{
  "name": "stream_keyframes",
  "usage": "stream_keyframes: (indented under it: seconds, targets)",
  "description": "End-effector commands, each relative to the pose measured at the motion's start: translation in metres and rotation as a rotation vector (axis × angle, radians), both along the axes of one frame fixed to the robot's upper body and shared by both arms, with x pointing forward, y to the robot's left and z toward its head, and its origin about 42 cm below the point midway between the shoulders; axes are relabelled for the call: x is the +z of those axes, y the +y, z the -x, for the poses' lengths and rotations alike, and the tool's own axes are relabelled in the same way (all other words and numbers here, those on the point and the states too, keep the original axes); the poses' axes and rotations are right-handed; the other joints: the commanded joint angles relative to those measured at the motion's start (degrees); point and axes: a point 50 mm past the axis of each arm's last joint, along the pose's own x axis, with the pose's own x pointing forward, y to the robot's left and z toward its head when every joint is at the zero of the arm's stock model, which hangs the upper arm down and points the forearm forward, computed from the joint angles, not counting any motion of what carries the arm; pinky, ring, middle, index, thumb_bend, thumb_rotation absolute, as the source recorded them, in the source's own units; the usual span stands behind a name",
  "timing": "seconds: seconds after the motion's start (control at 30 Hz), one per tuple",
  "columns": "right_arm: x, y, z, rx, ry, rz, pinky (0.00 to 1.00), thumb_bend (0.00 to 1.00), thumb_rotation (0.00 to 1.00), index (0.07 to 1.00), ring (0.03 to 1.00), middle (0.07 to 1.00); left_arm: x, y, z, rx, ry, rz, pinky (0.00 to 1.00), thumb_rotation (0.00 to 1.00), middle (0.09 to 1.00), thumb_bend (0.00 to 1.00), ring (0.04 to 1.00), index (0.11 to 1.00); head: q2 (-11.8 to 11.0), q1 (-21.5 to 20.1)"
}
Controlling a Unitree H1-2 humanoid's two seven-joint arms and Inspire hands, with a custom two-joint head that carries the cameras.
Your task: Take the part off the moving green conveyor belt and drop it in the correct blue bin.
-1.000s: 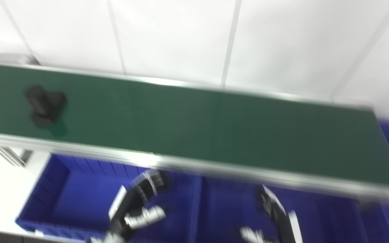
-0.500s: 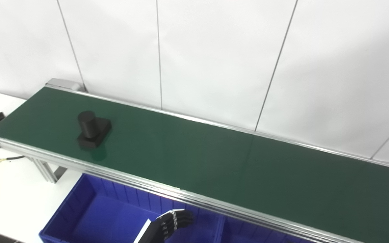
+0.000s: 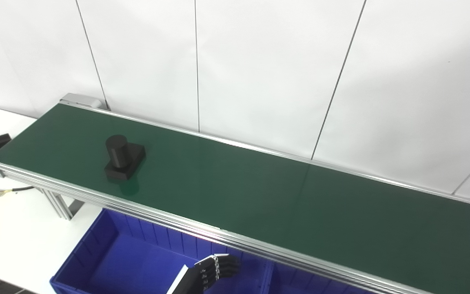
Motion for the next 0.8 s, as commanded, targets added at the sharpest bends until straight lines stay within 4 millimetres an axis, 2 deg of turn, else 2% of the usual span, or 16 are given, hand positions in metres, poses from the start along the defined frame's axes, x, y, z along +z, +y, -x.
stream_keyframes:
  seconds: [0.0, 0.77]
  targets:
    - [0.0095, 0.0004, -0.0078, 0.015, -0.078, -0.009, 0.73, 0.54, 0.00, 0.855, 0.827, 0.855, 0.0120, -0.0020, -0.0088, 0.001, -0.080, -0.004, 0.76, 0.00, 0.722, 0.81, 0.720, 0.701, 0.1, -0.1]
    - [0.0108, -0.0027, -0.0080, 0.020, -0.080, -0.010, 0.71, 0.55, 0.00, 0.845, 0.814, 0.846, 0.0091, -0.0091, -0.0064, -0.010, -0.066, -0.011, 0.76, 0.00, 0.713, 0.84, 0.720, 0.701, -1.1, 0.3]
